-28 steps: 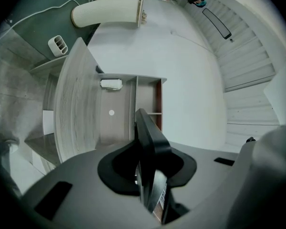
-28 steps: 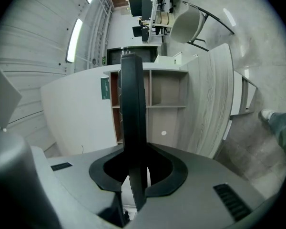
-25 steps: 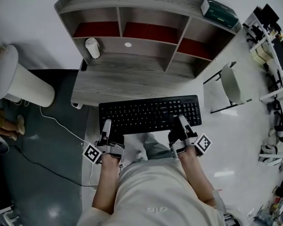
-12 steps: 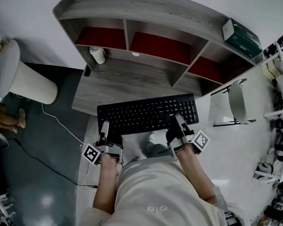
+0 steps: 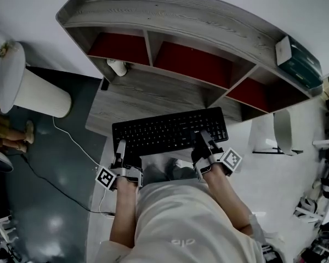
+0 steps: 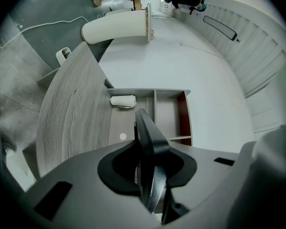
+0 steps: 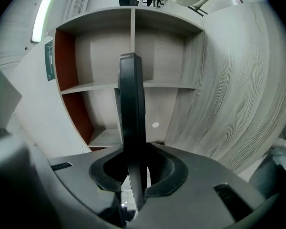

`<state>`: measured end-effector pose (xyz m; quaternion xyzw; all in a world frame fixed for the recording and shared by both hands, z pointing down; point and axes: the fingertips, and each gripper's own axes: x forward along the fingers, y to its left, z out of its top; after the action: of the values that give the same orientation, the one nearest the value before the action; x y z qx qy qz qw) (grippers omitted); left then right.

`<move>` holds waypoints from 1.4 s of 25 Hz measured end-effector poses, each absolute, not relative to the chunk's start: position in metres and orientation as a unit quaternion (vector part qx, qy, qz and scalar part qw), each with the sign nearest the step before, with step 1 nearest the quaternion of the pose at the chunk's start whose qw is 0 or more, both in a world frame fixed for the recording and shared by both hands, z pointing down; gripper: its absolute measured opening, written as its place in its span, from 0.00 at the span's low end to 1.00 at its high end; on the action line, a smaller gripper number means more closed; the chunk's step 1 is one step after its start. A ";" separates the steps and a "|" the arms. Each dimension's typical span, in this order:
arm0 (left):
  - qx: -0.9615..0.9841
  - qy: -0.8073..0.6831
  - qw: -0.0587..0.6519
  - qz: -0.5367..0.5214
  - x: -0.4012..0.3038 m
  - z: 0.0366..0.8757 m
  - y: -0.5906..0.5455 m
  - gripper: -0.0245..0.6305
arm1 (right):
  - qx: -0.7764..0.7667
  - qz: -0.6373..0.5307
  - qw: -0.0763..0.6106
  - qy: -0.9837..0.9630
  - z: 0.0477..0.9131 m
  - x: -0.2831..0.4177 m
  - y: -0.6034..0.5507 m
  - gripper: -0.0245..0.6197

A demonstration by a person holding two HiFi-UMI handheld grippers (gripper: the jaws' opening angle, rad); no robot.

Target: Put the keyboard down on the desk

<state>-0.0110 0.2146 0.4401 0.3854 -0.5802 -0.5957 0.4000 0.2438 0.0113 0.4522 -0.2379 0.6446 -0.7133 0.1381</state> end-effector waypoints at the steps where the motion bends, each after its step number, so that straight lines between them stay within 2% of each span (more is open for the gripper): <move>1: 0.383 -0.581 0.402 -0.595 -0.014 0.442 0.213 0.18 | -0.239 -0.715 0.137 0.642 0.455 0.241 0.010 0.19; 8: 0.390 -0.576 0.440 -0.568 -0.048 0.460 0.189 0.18 | -0.274 -0.721 0.144 0.620 0.477 0.221 0.003 0.19; 23: 0.442 -0.526 0.557 -0.466 -0.154 0.510 0.111 0.18 | -0.385 -0.709 0.221 0.548 0.521 0.156 0.008 0.19; 35: 0.463 -0.491 0.626 -0.392 -0.182 0.571 0.071 0.18 | -0.437 -0.700 0.239 0.511 0.576 0.133 0.000 0.19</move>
<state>-0.1820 0.0706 0.5714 0.4629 -0.4908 -0.3918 0.6256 0.1332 -0.0001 0.5765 -0.4367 0.5113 -0.7005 0.2391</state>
